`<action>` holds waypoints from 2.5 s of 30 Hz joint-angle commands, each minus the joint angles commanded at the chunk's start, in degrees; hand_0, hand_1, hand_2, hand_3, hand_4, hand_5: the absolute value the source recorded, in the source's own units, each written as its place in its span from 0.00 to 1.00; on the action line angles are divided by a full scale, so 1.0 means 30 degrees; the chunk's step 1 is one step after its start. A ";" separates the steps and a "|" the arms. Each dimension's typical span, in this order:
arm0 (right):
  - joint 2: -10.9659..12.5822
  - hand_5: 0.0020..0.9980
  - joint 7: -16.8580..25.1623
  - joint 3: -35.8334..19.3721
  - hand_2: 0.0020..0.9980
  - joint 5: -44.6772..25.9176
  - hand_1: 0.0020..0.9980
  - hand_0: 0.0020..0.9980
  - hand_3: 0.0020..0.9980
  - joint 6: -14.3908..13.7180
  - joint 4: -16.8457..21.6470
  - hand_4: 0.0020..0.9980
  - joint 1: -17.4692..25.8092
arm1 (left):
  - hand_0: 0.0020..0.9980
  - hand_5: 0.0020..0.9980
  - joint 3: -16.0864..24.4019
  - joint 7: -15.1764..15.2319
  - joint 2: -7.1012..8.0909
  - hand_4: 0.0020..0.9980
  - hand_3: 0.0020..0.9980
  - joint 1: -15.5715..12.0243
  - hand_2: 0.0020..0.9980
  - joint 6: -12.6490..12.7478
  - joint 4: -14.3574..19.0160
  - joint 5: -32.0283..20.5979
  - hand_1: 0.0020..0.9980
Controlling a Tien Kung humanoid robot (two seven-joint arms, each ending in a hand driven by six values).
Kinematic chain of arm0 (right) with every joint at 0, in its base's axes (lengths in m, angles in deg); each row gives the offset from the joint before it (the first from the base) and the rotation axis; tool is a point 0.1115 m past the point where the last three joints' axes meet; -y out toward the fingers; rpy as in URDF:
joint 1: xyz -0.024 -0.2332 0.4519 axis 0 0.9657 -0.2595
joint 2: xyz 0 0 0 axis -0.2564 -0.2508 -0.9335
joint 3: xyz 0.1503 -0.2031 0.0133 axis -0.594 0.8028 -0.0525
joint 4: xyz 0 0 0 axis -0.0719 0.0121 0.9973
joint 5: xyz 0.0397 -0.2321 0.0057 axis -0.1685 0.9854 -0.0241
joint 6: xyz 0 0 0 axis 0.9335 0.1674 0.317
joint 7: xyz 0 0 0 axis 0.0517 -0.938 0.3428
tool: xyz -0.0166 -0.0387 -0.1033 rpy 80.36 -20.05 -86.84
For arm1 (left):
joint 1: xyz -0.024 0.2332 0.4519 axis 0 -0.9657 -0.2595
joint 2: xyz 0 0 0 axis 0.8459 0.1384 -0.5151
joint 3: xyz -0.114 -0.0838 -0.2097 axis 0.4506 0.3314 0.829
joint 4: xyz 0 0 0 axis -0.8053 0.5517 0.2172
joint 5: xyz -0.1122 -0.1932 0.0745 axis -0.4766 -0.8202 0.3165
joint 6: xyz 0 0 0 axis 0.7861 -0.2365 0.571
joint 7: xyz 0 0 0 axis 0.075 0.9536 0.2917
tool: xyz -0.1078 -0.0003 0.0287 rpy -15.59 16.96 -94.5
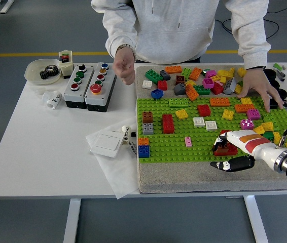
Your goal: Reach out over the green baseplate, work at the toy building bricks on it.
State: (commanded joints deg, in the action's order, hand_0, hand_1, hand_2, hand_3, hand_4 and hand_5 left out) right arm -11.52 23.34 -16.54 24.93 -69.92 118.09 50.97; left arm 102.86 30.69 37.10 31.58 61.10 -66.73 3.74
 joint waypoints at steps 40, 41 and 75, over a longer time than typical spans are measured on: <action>-0.0370 0.38 0.1030 -0.3549 0.72 0.5196 0.65 0.67 0.63 -0.1540 -0.5785 0.87 -0.1317 | 0.76 0.69 0.0541 -0.0138 0.0045 0.79 0.75 -0.0128 0.85 0.0114 0.0000 0.0444 0.80; -0.0490 0.38 0.1134 -0.3382 0.72 0.5187 0.65 0.67 0.63 -0.1632 -0.6214 0.87 -0.1401 | 0.76 0.69 0.0619 -0.0183 0.0025 0.79 0.75 -0.0159 0.85 0.0129 0.0000 0.0499 0.80; -0.2908 0.36 0.2689 0.1580 0.72 0.3806 0.66 0.67 0.65 -0.1607 -1.2127 0.87 -0.5643 | 0.76 0.70 -0.0550 -0.0079 0.0072 0.78 0.75 0.0183 0.85 0.0097 0.0000 -0.0439 0.80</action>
State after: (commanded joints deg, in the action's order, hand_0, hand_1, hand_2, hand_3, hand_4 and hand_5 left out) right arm -20.25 31.41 -11.80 36.34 -74.74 81.71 34.04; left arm 101.21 30.46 37.31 32.13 61.39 -66.73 2.43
